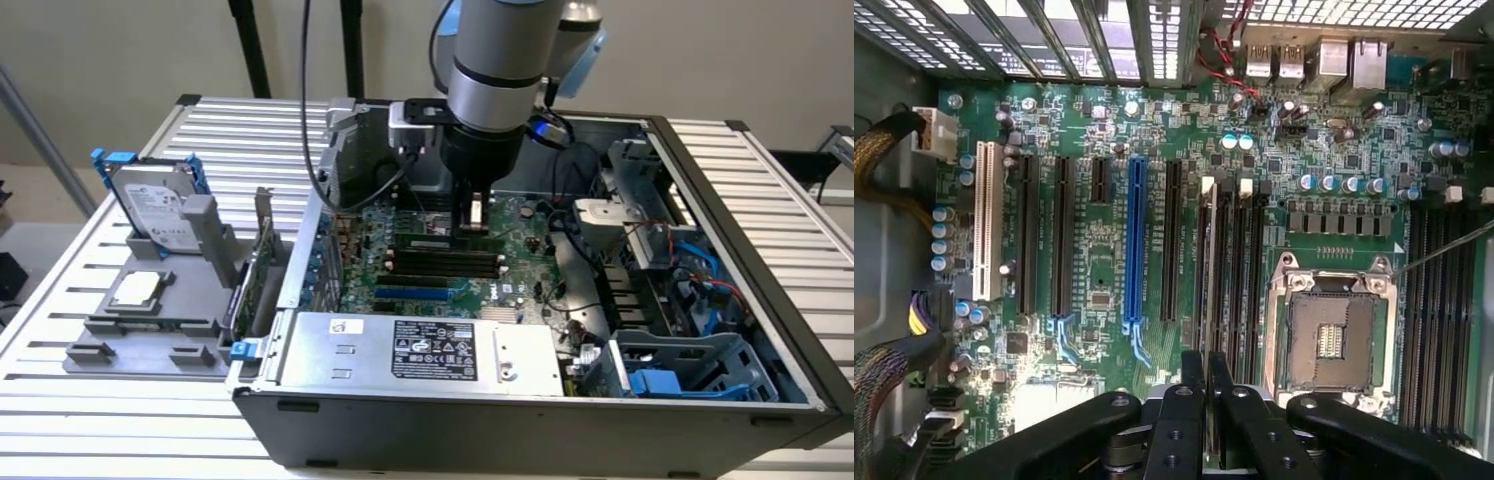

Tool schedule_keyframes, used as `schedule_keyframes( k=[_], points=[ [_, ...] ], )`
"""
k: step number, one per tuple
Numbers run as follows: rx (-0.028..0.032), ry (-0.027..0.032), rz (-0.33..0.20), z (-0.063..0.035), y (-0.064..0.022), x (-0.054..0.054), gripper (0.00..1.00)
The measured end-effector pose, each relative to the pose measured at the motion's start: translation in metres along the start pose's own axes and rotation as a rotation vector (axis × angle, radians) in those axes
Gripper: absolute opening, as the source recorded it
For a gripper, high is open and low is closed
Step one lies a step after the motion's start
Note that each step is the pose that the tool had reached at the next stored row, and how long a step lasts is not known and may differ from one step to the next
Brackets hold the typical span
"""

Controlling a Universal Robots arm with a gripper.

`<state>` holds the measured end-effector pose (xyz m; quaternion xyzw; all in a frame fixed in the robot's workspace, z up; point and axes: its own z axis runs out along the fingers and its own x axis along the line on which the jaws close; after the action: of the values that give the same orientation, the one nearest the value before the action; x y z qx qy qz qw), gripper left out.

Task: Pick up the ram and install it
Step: 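Insert the ram into the slot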

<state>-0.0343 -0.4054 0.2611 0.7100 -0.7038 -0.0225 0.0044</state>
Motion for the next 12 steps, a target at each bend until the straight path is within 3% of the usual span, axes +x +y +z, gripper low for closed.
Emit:
schedule_keyframes(
  k=[7,12],
  points=[
    [0.0003,0.001,0.0,0.0127,-0.0005,0.0,0.13],
    [0.0058,0.0027,0.0,0.0209,-0.0008,0.001,0.13]
  ],
)
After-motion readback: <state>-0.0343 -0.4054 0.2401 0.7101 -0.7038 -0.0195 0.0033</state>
